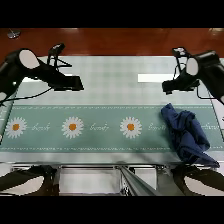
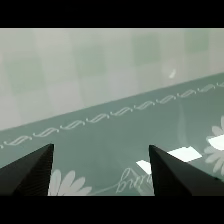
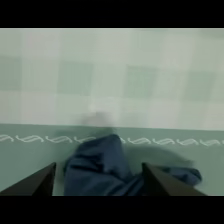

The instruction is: Fold the shirts.

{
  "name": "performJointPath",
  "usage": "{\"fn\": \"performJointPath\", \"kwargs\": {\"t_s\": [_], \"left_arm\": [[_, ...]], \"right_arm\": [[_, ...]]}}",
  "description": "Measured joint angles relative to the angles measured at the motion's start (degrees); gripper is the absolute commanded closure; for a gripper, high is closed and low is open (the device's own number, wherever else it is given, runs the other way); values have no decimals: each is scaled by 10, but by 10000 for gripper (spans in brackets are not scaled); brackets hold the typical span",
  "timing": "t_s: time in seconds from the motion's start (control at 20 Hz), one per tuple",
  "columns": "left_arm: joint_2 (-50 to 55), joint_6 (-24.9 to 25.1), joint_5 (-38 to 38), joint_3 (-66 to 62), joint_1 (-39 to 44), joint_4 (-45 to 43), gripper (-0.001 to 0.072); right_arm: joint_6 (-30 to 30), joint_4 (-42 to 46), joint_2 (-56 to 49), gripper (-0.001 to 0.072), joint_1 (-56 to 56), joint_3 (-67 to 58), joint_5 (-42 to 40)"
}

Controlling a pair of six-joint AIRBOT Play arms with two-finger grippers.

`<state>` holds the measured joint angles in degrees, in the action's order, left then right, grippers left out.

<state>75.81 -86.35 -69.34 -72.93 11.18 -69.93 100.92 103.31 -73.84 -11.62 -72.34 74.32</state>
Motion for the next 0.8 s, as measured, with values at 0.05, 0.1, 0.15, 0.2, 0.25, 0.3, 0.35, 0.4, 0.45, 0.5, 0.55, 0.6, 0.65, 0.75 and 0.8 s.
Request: {"fn": "performJointPath", "kwargs": {"t_s": [0.05,0.1,0.15,0.2,0.25,0.3,0.35,0.4,0.45,0.5,0.55,0.6,0.65,0.75,0.8], "left_arm": [[-25,5,-8,14,0,0,3],[-60,9,-12,37,1,0,3],[-100,11,-9,68,2,0,3],[-140,10,0,101,4,1,3],[-183,6,7,141,8,5,3],[-226,0,15,184,12,10,3],[-260,-6,27,224,15,17,3],[-291,-11,38,261,18,22,3],[-315,-21,49,294,19,26,3],[-330,-28,63,320,21,30,3],[-337,-33,73,339,22,32,3],[-339,-37,82,352,22,34,3],[-339,-39,93,362,23,38,3],[-329,-42,112,375,23,44,3],[-321,-45,123,378,24,47,3]], "right_arm": [[4,7,37,93,8,17,11],[16,16,80,93,20,44,18],[28,18,124,93,32,75,28],[40,17,172,93,45,113,31],[50,11,225,93,60,157,37],[60,1,276,93,74,203,44],[70,-4,320,92,86,244,48],[82,-10,358,93,100,287,53],[88,-14,383,92,112,324,56],[93,-18,402,92,125,360,57],[96,-25,410,92,136,389,58],[95,-33,413,92,145,415,55],[95,-40,409,92,154,435,49],[90,-50,386,155,165,459,39],[81,-57,369,407,169,466,34]]}}
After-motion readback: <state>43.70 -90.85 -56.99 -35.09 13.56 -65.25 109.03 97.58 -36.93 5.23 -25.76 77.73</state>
